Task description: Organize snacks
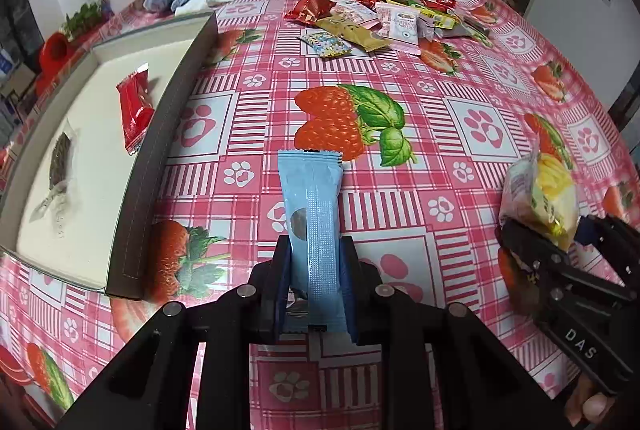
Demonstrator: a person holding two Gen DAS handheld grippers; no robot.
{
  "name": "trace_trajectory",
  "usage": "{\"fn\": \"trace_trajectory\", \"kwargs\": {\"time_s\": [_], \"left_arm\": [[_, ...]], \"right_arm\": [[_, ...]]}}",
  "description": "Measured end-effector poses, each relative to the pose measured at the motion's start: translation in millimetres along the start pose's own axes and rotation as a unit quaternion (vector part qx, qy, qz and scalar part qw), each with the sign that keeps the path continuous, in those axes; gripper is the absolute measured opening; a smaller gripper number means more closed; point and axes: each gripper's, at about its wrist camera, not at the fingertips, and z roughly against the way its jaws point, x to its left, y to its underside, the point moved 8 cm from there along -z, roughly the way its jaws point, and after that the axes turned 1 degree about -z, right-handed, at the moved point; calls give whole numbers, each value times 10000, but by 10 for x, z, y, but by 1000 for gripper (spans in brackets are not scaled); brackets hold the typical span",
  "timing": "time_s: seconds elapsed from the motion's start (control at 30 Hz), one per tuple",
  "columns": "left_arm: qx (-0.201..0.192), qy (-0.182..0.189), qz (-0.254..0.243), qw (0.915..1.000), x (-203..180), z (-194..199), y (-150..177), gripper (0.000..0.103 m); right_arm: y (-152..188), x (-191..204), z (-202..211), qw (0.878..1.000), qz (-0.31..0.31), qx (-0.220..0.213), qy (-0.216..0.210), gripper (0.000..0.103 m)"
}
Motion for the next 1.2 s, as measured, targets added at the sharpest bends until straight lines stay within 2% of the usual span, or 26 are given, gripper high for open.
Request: {"fn": "trace_trajectory", "kwargs": {"time_s": [0.27, 0.8, 0.9, 1.2], "left_arm": [[-215, -96, -33, 9997, -5, 32, 36, 25], [-42, 76, 130, 9999, 11, 107, 131, 25], [-46, 80, 79, 9999, -11, 143, 137, 25], [-131, 37, -96, 9999, -68, 216, 108, 25]], "right_arm": [[56, 79, 42, 9998, 69, -69, 155, 50], [83, 136, 90, 9999, -28, -77, 103, 50], [83, 158, 111, 9999, -89, -38, -28, 50], [91, 236, 142, 10000, -19, -62, -54, 50]]}}
